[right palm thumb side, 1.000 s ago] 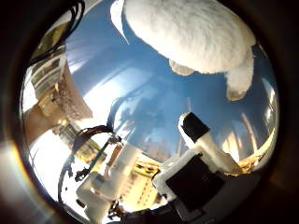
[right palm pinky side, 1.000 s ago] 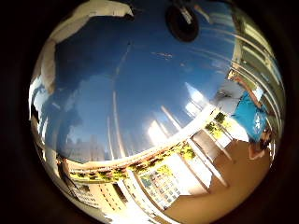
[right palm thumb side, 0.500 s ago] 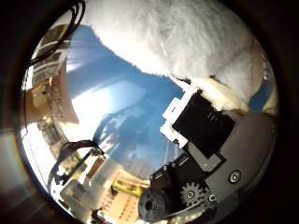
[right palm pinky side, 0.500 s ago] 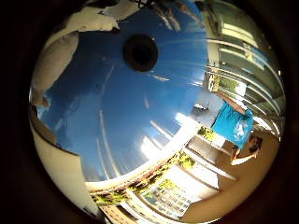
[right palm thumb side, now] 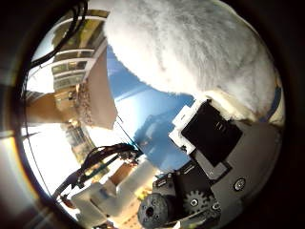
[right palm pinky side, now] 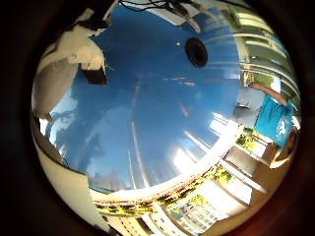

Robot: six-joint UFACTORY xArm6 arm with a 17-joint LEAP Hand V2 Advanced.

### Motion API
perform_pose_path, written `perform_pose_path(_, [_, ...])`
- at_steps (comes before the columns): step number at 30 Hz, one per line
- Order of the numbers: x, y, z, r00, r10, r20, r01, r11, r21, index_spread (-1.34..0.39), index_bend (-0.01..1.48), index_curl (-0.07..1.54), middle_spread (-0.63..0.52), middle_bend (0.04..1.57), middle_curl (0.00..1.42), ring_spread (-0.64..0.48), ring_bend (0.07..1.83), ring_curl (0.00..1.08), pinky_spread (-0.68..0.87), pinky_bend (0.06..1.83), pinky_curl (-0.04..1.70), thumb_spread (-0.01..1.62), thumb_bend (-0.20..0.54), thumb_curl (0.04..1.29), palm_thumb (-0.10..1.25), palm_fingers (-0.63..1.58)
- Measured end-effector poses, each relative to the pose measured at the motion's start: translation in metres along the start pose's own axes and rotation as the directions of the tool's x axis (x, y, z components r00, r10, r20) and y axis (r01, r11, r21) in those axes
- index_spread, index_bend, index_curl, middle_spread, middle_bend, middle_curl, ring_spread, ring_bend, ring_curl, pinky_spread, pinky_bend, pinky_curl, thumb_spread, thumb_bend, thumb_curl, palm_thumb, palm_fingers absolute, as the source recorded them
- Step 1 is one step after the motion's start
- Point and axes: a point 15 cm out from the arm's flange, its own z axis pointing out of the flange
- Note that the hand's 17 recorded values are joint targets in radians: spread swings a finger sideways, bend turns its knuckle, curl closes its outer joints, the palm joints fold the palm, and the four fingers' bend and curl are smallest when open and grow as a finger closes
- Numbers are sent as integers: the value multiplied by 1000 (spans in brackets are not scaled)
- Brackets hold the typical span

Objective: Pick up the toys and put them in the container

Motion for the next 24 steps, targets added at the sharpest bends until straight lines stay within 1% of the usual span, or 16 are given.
perform_pose_path(3, [-14,16,-17,1000,-6,22,7,999,-40,-1022,742,484,-312,1132,1112,-105,1420,841,140,1632,596,1053,-9,646,1043,941])
perform_pose_path(6, [-22,31,-59,1000,0,14,1,999,-34,-1050,762,542,-311,1150,1138,-108,1447,847,131,1650,620,1054,-14,670,1043,909])
perform_pose_path(9, [-28,42,-105,1000,4,-21,-4,1000,22,-1073,776,605,-309,1170,1160,-110,1469,853,124,1667,643,1053,-16,692,1035,876])
perform_pose_path(14, [-32,44,-172,996,33,-79,-22,990,138,-1103,780,713,-306,1203,1187,-111,1505,857,116,1688,675,1058,-14,720,1026,836])
perform_pose_path(16, [-36,38,-200,996,53,-78,-36,977,209,-1116,776,770,-304,1217,1197,-111,1522,858,113,1697,689,1056,-15,733,1019,818])
perform_pose_path(19, [-49,28,-244,997,71,-43,-52,940,338,-1132,765,855,-300,1237,1208,-111,1545,857,110,1708,709,1060,-15,751,1008,795])
perform_pose_path(22, [-49,17,-272,995,90,-42,-65,909,412,-1143,754,926,-297,1252,1214,-110,1563,855,108,1716,723,1062,-14,765,1004,778])
perform_pose_path(24, [-49,2,-281,994,95,-53,-62,892,448,-1149,746,967,-295,1260,1217,-110,1572,853,107,1720,731,1060,-15,773,999,769])
